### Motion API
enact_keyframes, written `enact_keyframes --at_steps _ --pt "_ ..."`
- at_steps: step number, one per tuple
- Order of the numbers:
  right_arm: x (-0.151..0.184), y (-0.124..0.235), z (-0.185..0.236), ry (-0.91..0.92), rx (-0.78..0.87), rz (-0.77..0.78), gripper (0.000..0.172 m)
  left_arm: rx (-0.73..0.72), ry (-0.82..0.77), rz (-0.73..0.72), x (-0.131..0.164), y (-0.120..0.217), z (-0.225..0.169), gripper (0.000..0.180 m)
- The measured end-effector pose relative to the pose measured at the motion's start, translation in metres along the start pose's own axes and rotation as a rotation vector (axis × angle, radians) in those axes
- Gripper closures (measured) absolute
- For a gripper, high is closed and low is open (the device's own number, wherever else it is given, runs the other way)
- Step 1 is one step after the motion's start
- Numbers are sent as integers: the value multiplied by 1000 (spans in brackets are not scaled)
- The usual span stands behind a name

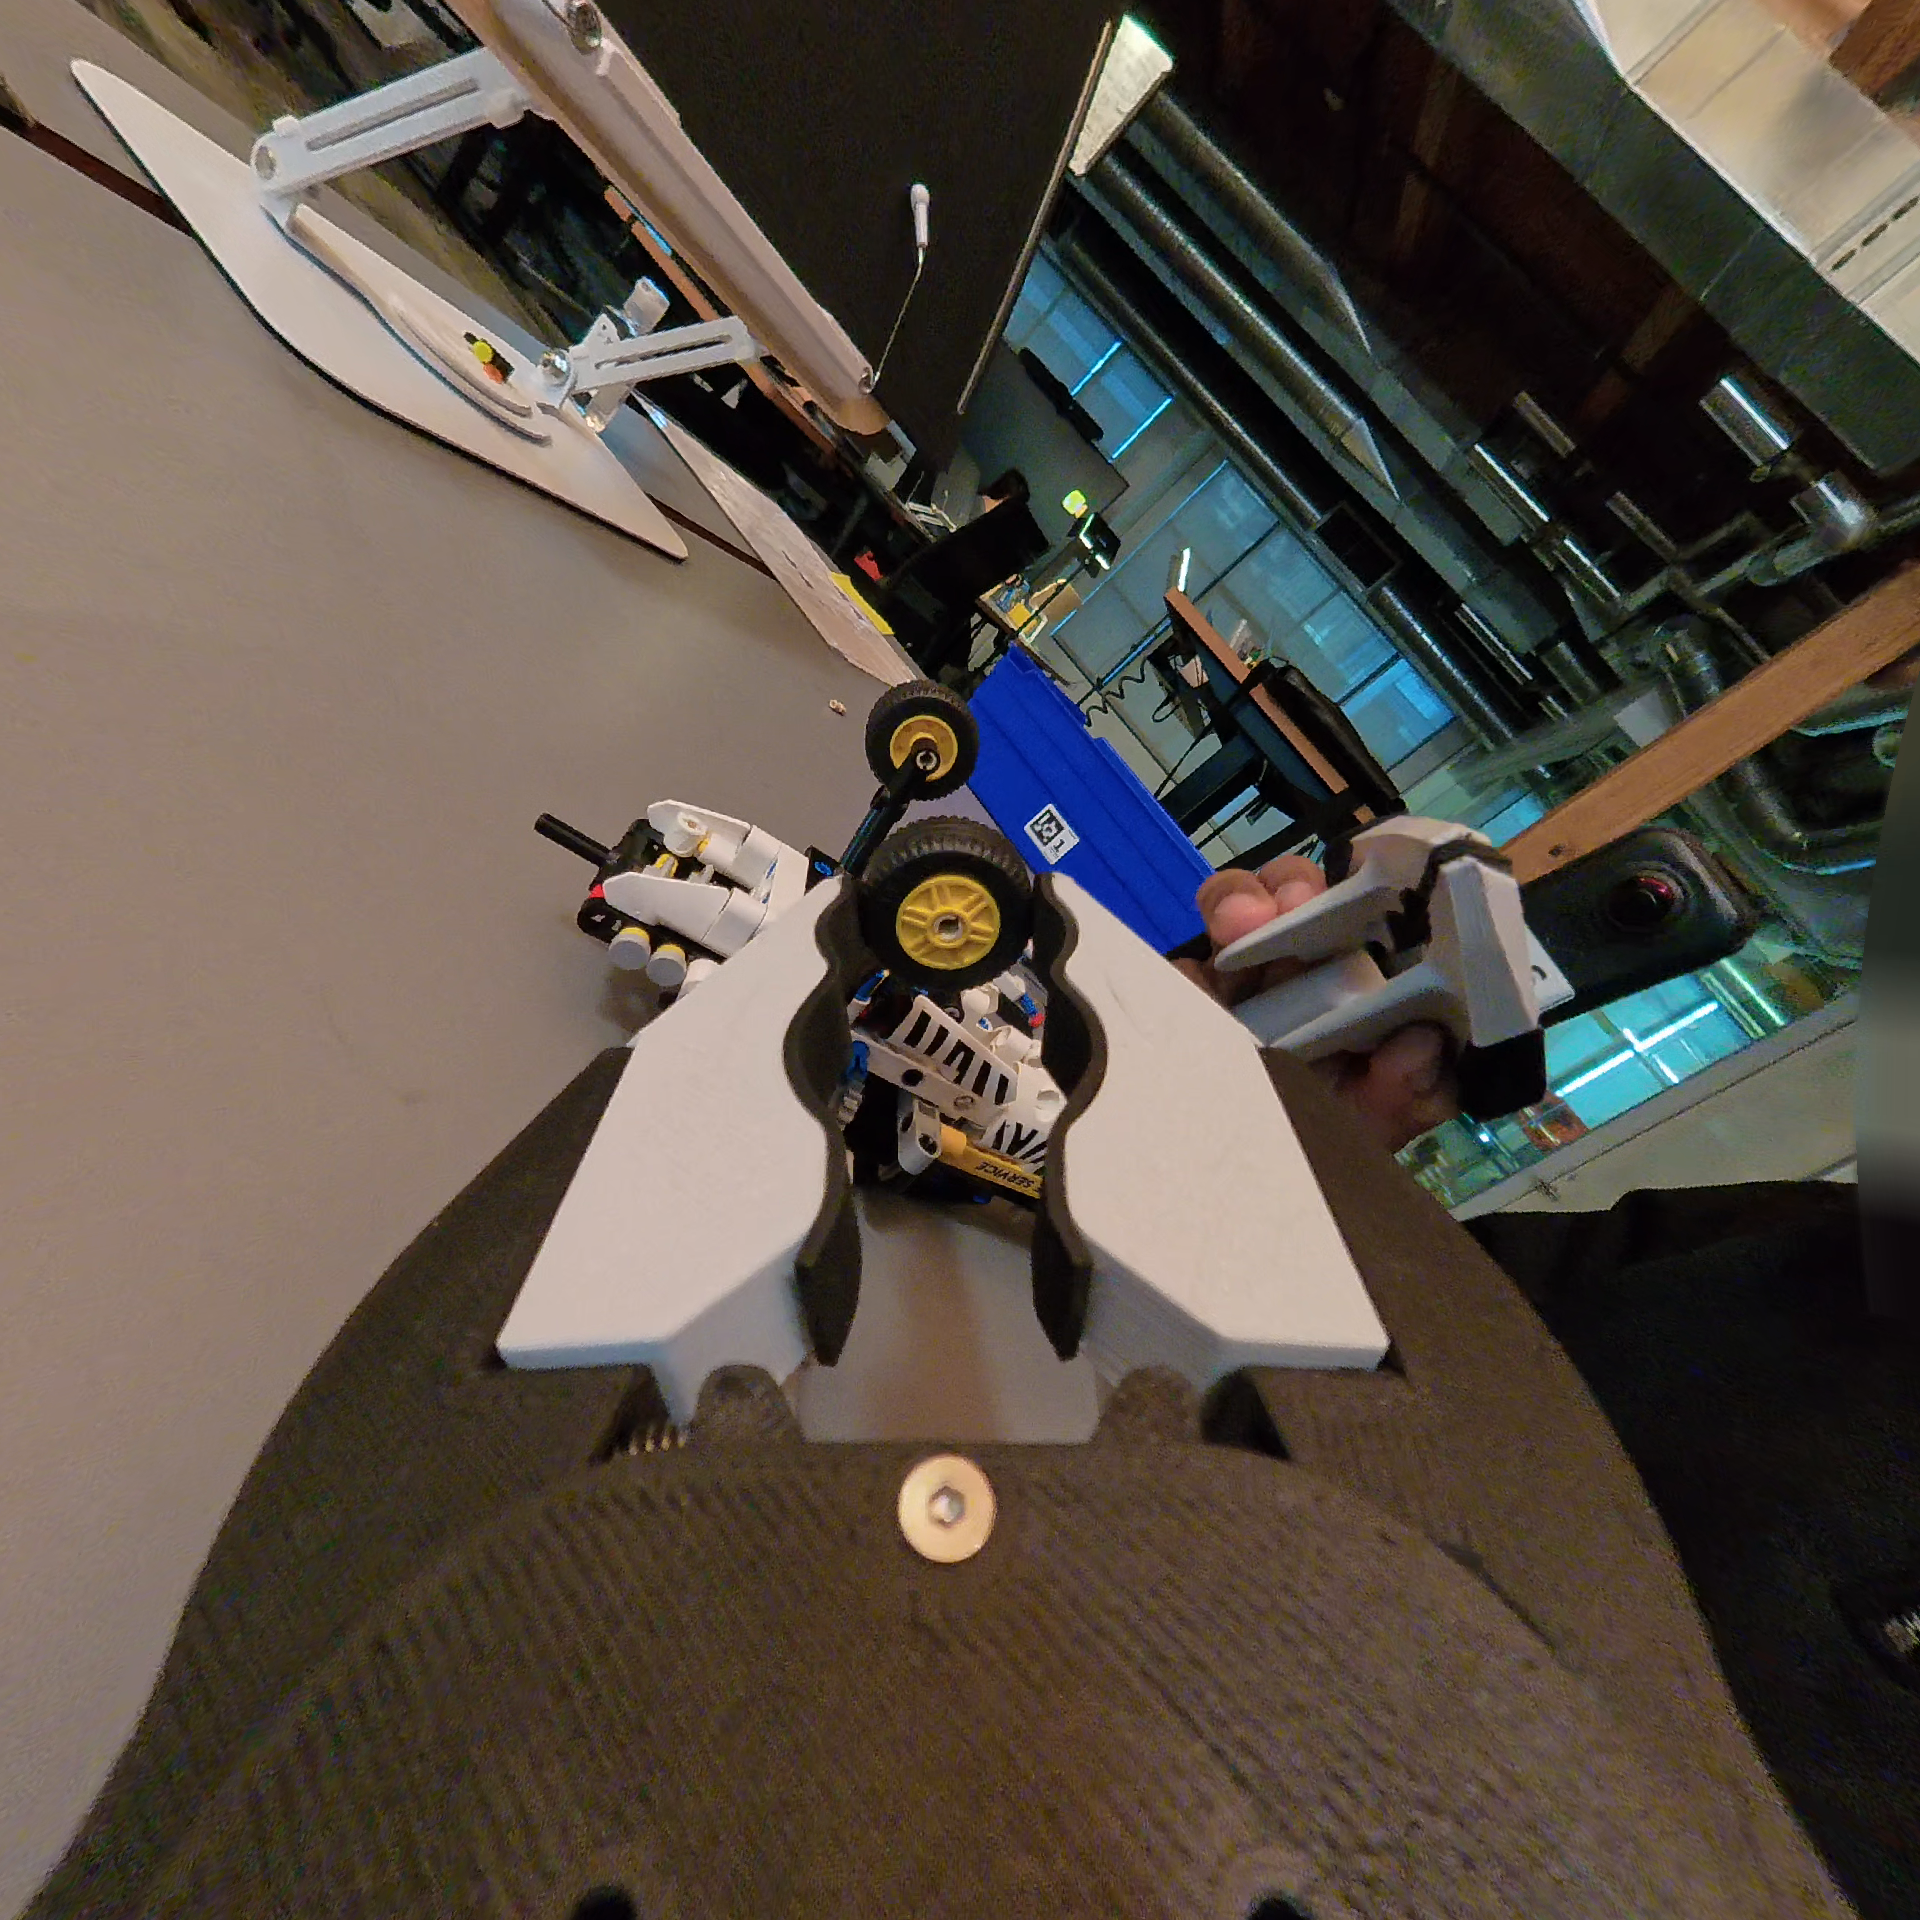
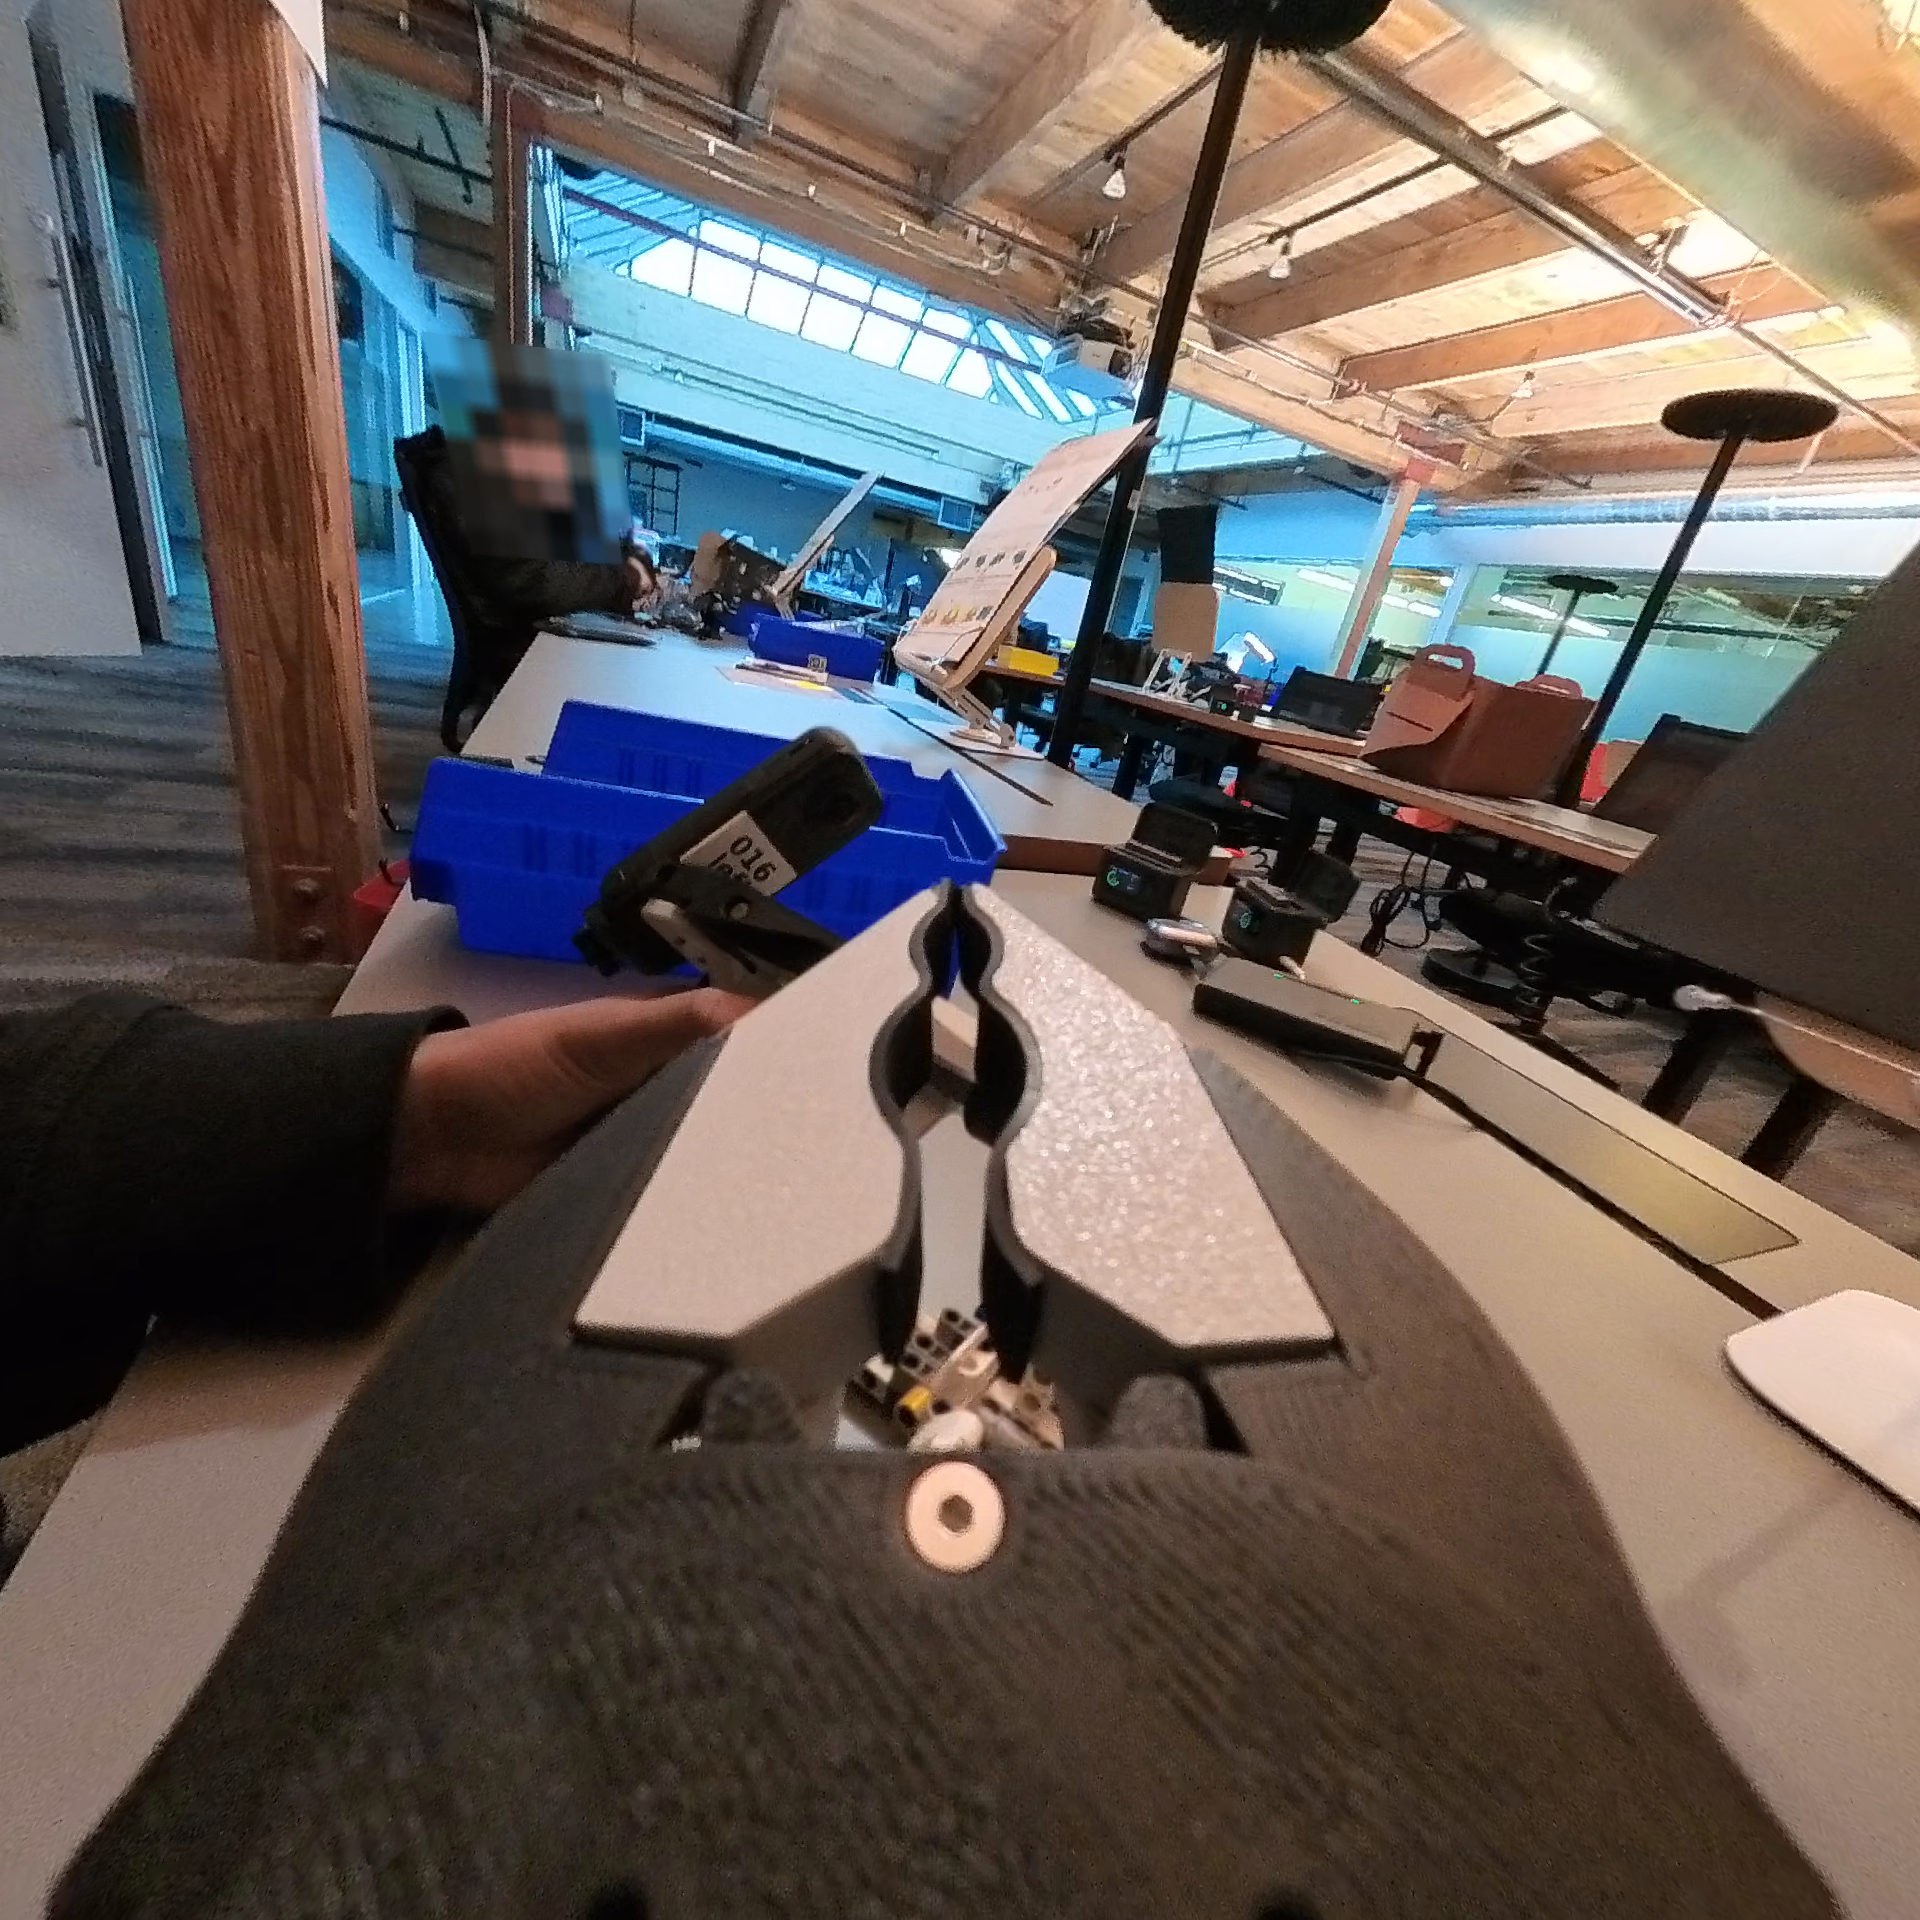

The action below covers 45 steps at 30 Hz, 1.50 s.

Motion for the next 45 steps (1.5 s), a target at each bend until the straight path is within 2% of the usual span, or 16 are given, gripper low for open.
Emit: enact_keyframes --at_steps 11,13,18,21,23,27,30,33,37,45 --pt "-14 11 -17 -145 1 -32 172 24 33 -4 -1 -5 3 152" --pt "-11 10 -21 -133 4 19 171 31 41 -3 -1 -5 3 152" --pt "12 11 -34 -114 -38 273 160 50 42 8 2 -4 0 153" --pt "16 13 -40 -103 -19 299 160 80 52 22 5 -4 -4 153" --pt "17 12 -39 -57 -24 317 158 104 58 34 8 -4 -8 153" --pt "33 6 -25 160 -63 444 152 136 71 43 12 -3 -13 154" --pt "44 -1 -18 278 -27 525 151 152 65 59 14 -4 -16 153" --pt "47 -5 -14 365 15 531 151 162 59 72 15 -6 -18 153" --pt "50 -5 -11 424 23 532 155 157 48 71 15 -6 -18 153" --pt "50 -4 -11 398 47 557 159 155 31 79 15 -6 -19 153"
Point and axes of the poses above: each gripper's, where its closed fingertips meet, y back along the fingers, x out of its underside, z = x × y across the jaws, the point moved 7 cm from there along y, back along the fingers, and after that the axes turned 11 degrees about -y, right-handed, at the moved point
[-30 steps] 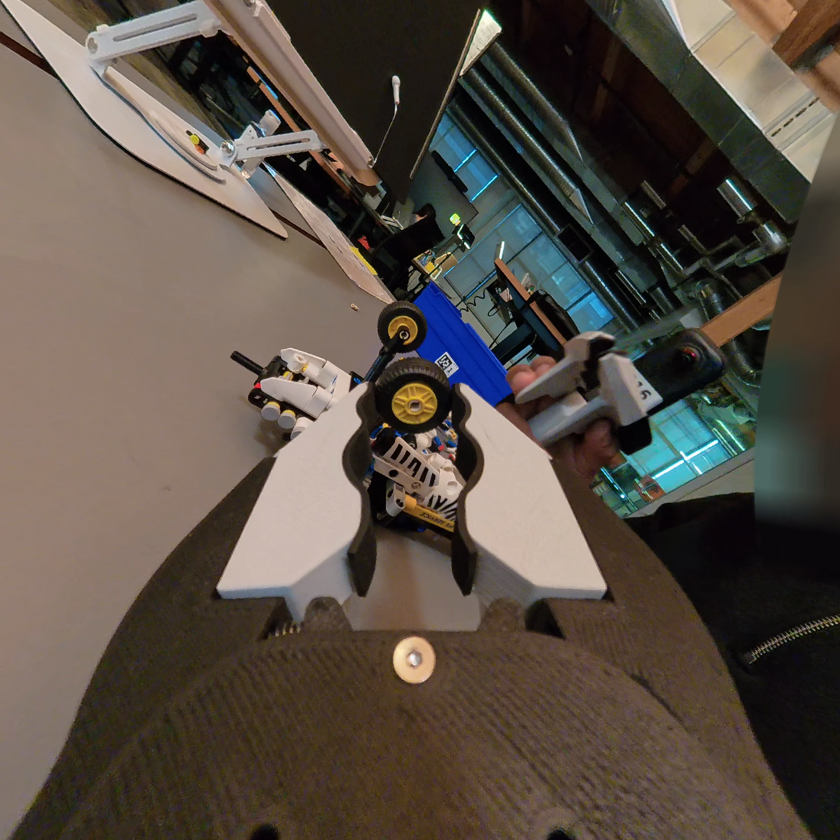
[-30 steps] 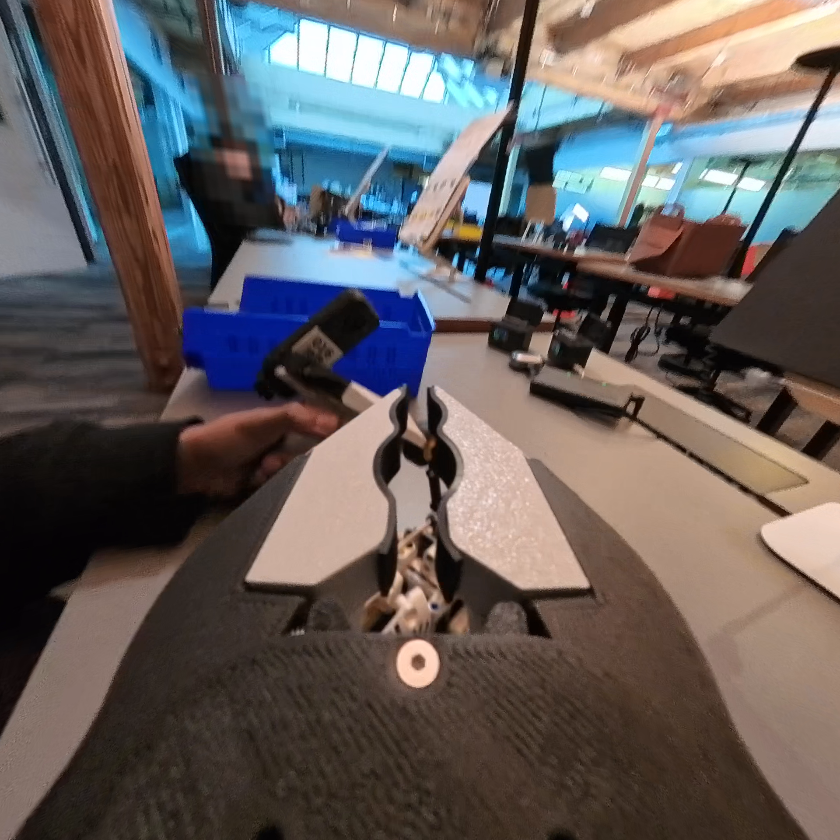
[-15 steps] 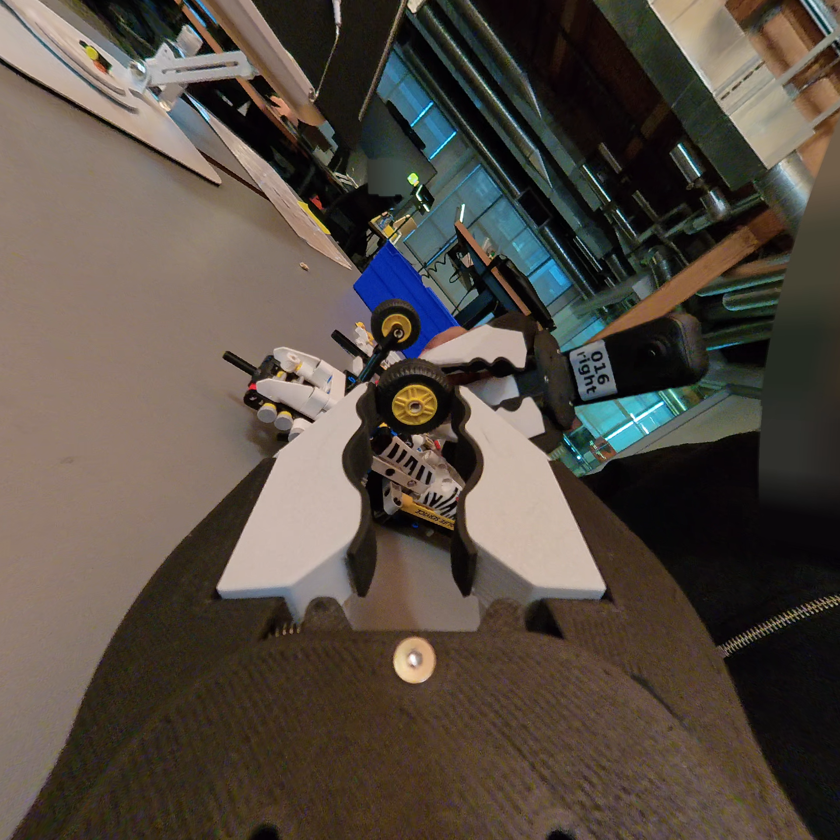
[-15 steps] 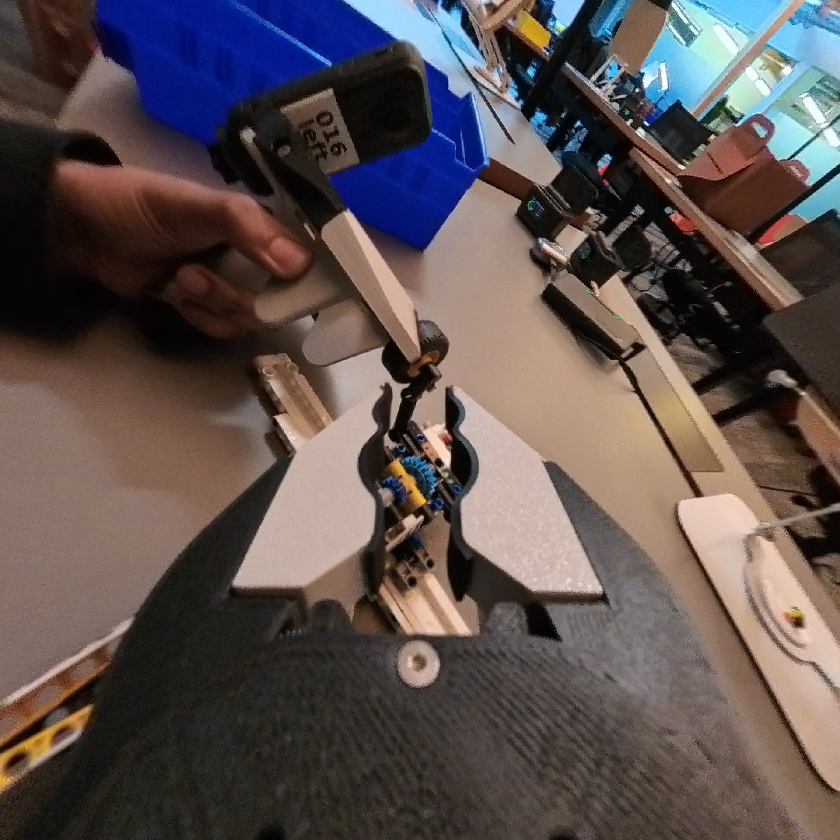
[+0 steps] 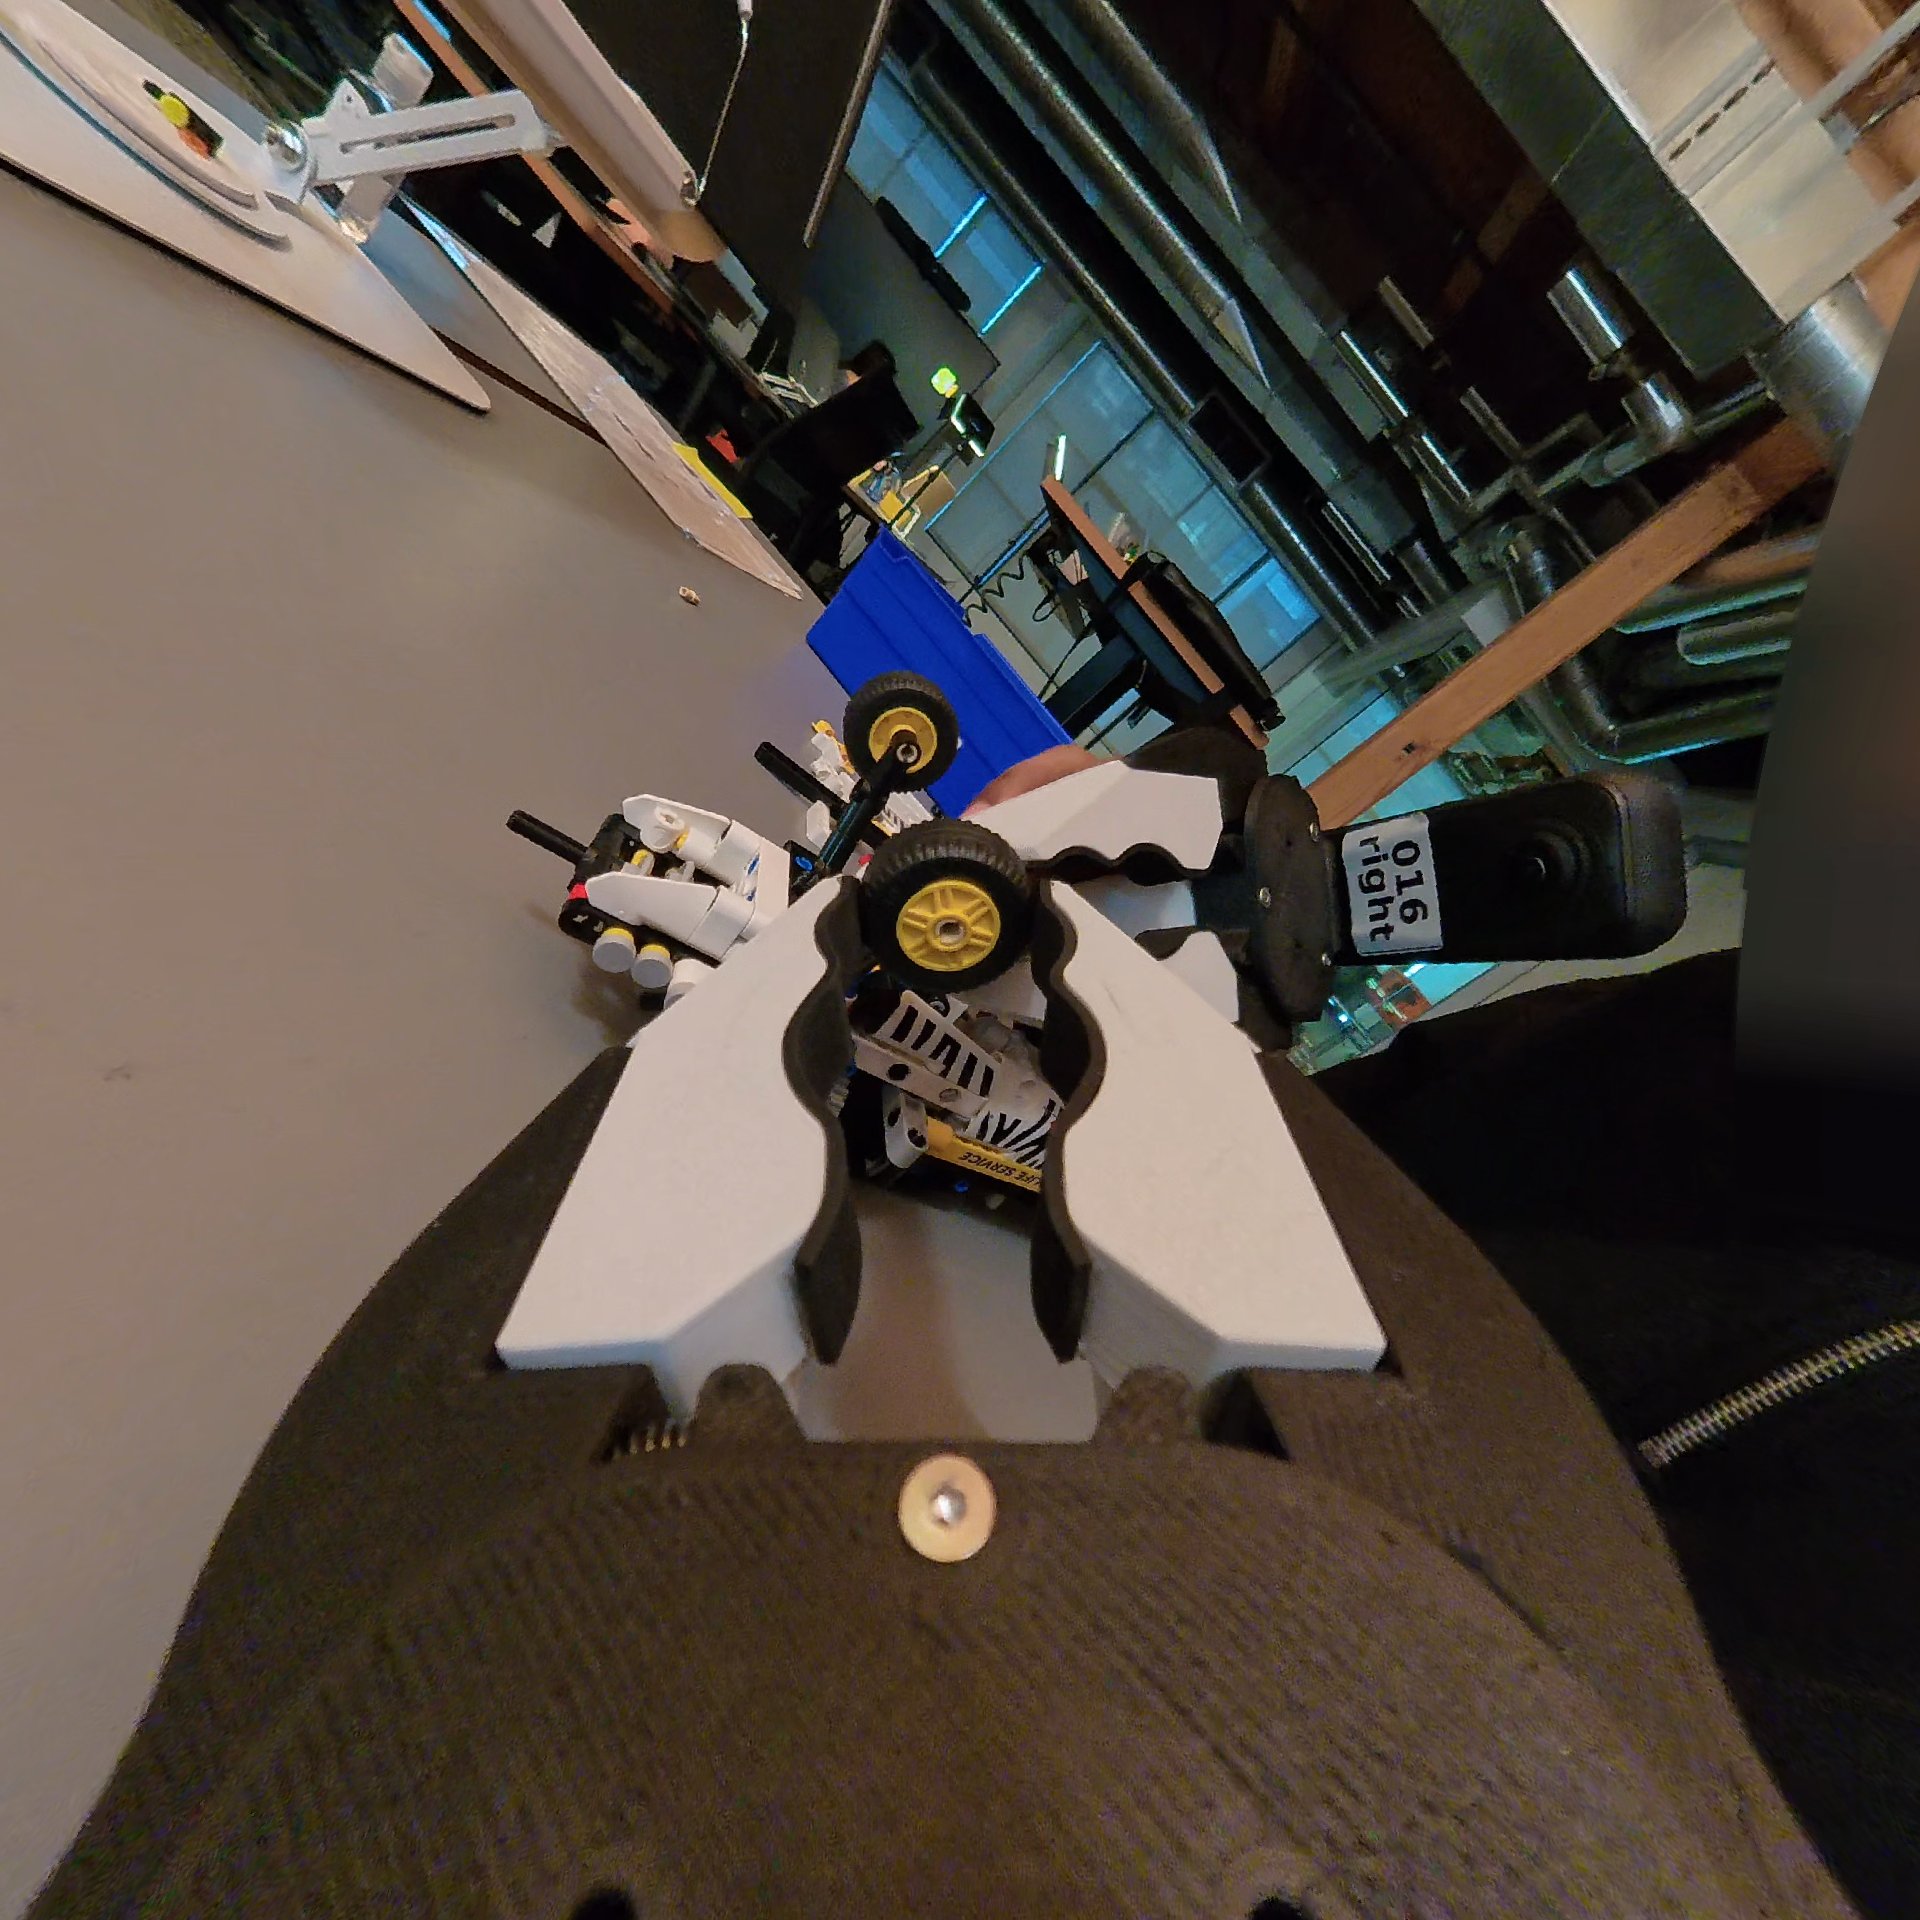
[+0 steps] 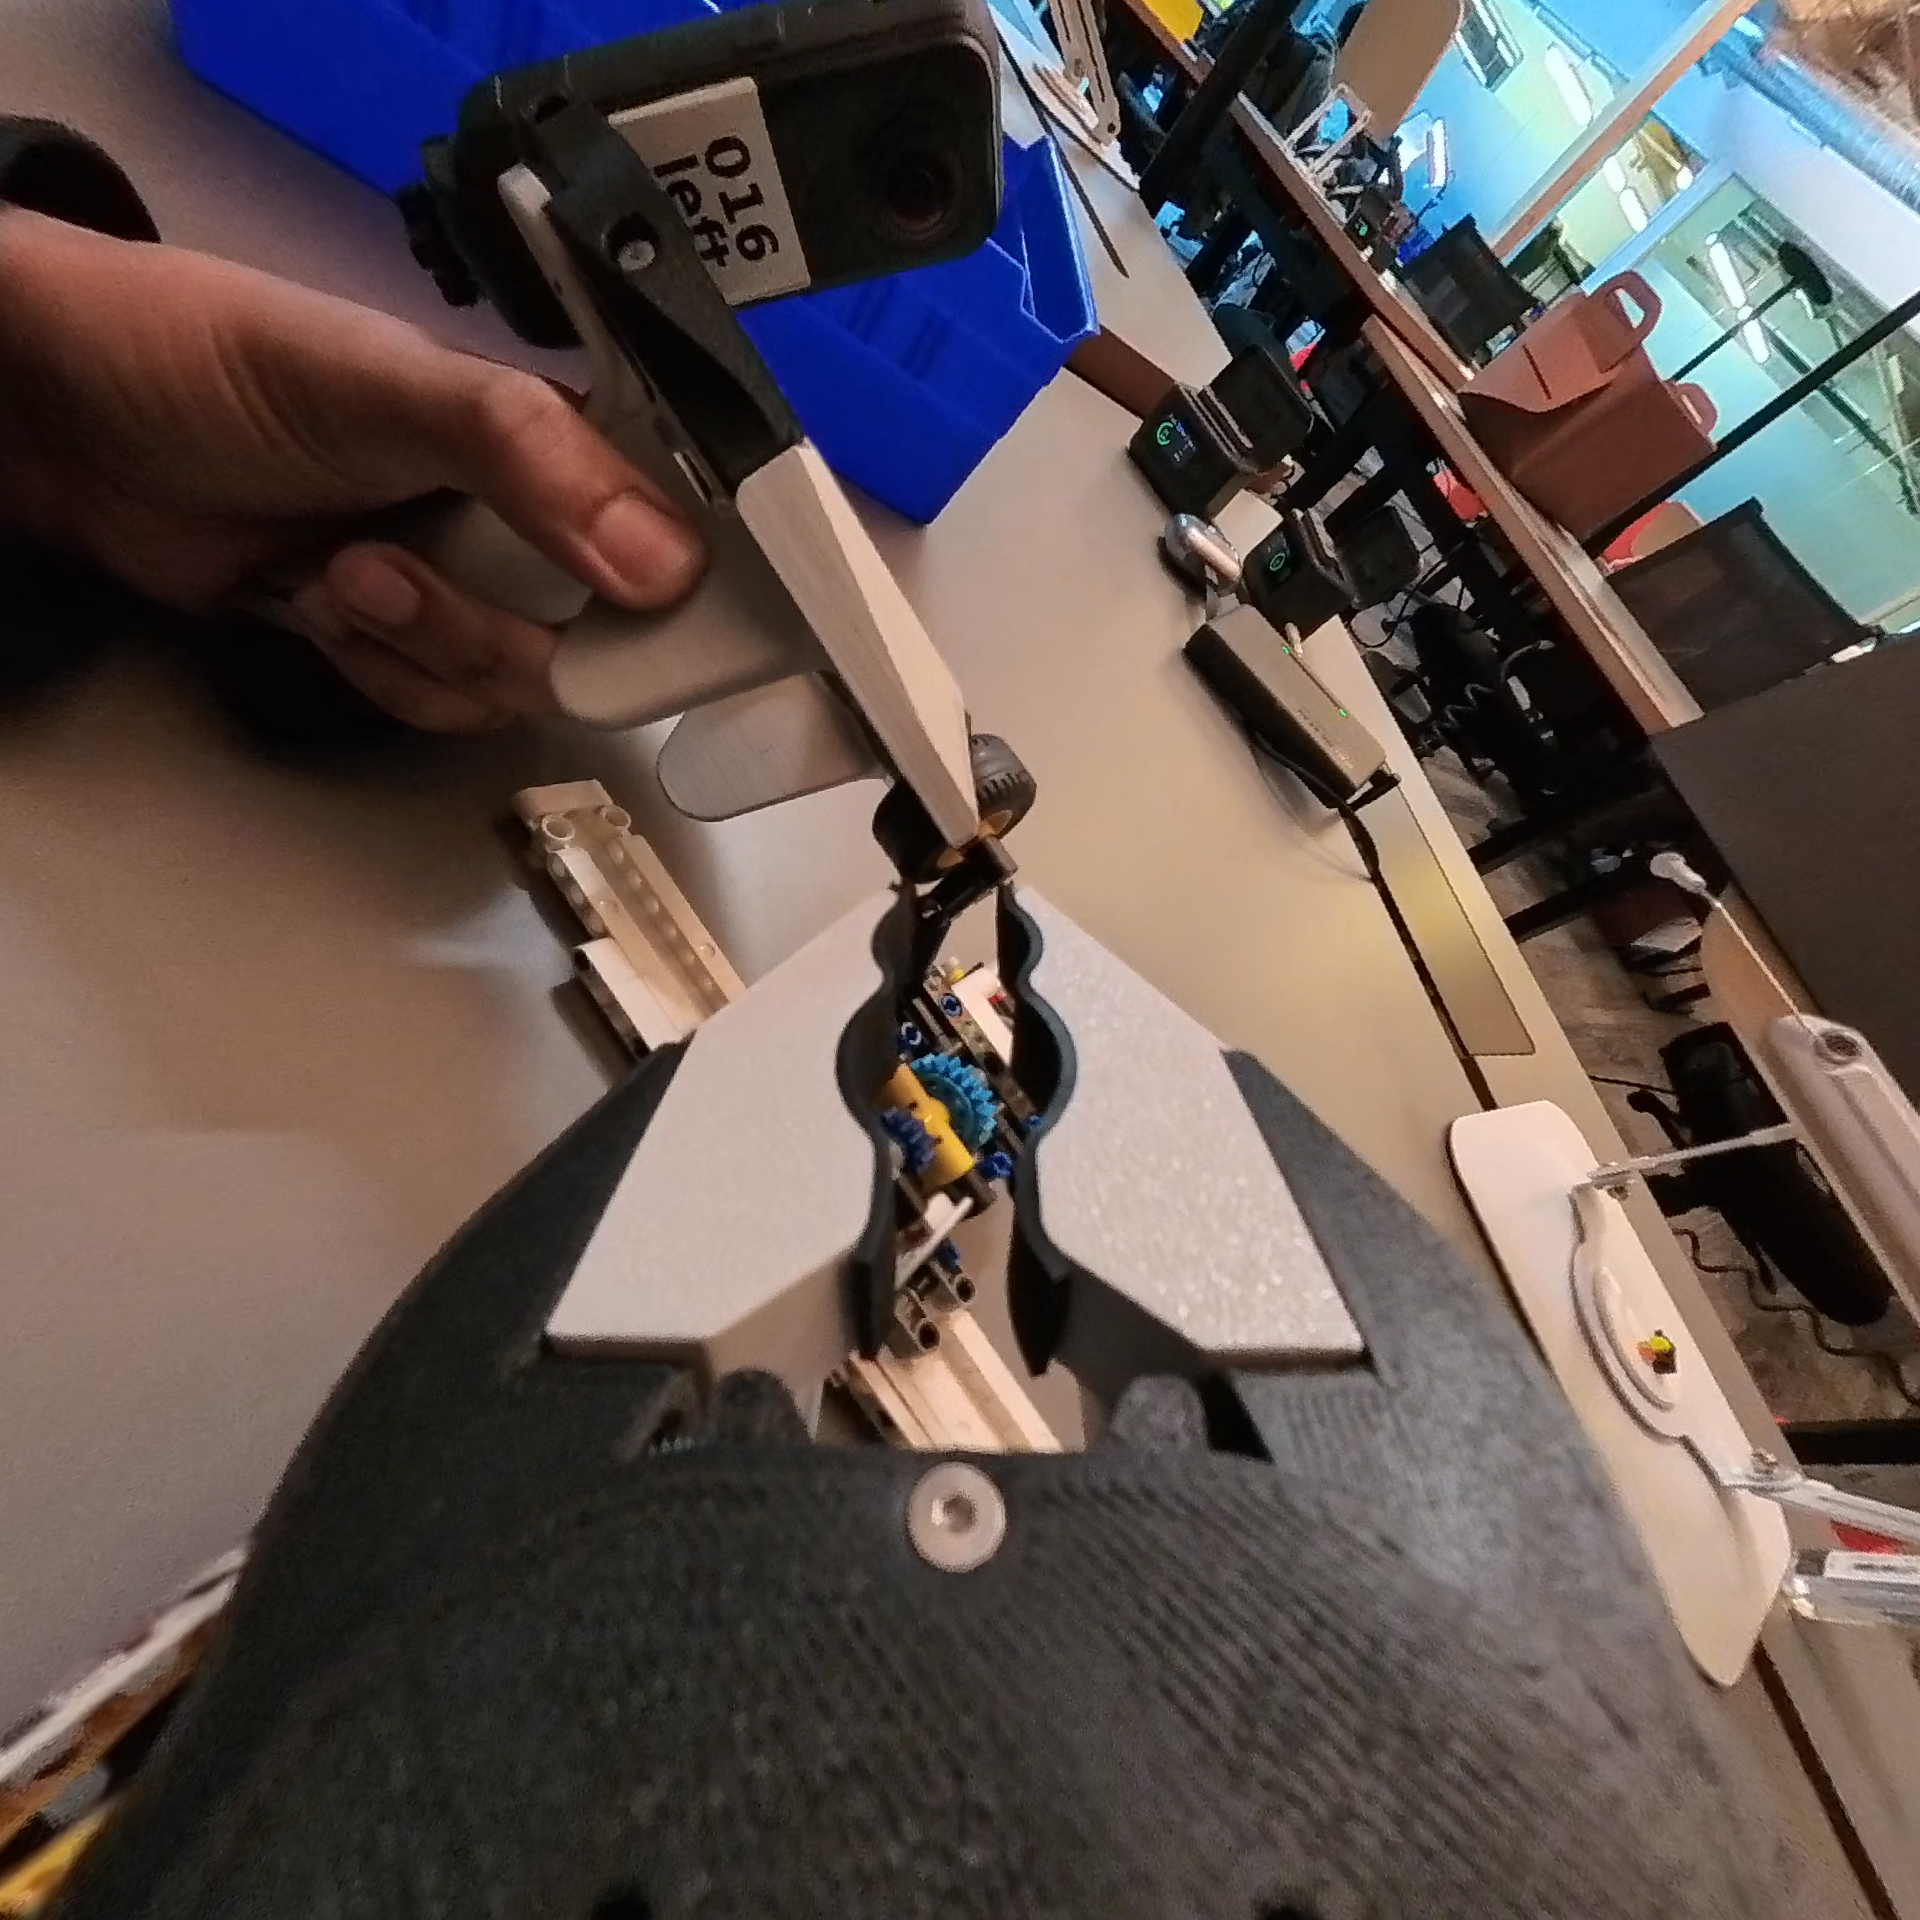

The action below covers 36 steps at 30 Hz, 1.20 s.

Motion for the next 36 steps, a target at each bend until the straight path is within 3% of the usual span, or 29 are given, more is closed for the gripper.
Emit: enact_keyframes --at_steps 6,17,24,36 --pt "4 -4 3 -14 -7 49 155 -10 -24 11 1 -1 -1 153" --pt "3 -4 -1 -138 -42 63 164 -2 -44 22 1 -1 -3 153" --pt "5 -4 -8 -384 -135 64 165 -32 -91 31 0 -2 -5 153" --pt "1 19 -11 -87 -117 -61 158 44 -54 70 5 -5 -9 154"
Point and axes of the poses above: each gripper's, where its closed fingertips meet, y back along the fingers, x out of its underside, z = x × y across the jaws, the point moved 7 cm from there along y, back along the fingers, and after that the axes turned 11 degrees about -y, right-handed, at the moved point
